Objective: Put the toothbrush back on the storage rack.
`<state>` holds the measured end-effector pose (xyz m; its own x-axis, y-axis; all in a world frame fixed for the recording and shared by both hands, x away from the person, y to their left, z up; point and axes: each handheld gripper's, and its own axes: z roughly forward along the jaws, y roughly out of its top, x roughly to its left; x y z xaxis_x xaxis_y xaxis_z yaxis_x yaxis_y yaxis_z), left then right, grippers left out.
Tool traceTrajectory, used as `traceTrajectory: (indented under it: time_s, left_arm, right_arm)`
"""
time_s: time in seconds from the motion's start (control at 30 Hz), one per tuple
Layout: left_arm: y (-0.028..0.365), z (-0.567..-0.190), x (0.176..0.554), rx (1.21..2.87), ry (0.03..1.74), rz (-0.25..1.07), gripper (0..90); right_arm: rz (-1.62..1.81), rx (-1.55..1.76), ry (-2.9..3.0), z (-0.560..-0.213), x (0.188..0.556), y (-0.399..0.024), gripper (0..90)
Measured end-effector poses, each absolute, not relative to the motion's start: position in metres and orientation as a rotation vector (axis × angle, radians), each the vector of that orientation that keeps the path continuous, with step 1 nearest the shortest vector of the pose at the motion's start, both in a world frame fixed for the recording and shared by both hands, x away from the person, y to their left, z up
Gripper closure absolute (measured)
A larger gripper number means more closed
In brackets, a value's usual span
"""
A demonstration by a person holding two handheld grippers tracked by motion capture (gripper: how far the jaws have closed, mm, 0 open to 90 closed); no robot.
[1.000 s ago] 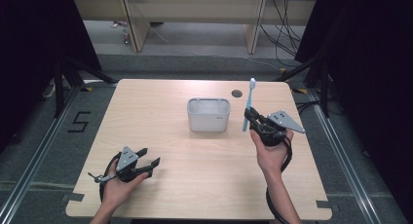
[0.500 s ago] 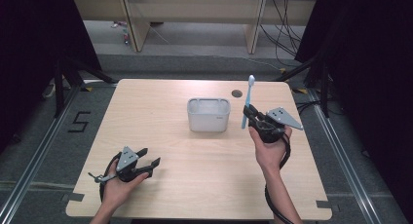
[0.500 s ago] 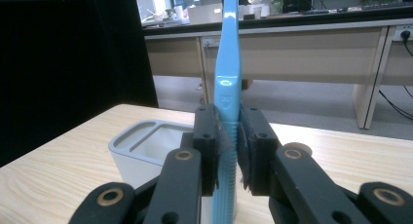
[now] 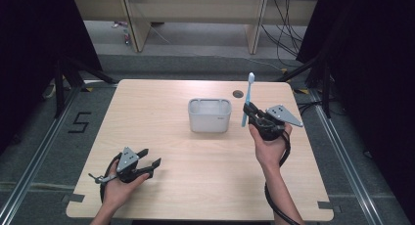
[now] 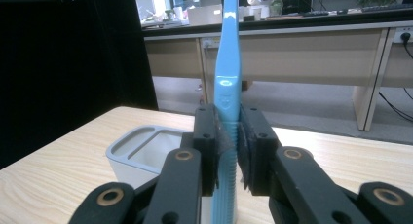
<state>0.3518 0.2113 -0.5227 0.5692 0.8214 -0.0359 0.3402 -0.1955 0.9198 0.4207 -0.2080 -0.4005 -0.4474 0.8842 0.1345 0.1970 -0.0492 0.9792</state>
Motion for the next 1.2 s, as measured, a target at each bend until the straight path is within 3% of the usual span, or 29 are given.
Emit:
traceTrajectory:
  time_s: [1.2]
  left_arm:
    - [0.212, -0.522, 0.351, 1.781, 0.962, 0.589, 35.7]
  right_arm:
    - [1.57, 1.136, 1.644, -0.391, 0.441, -0.192, 79.3]
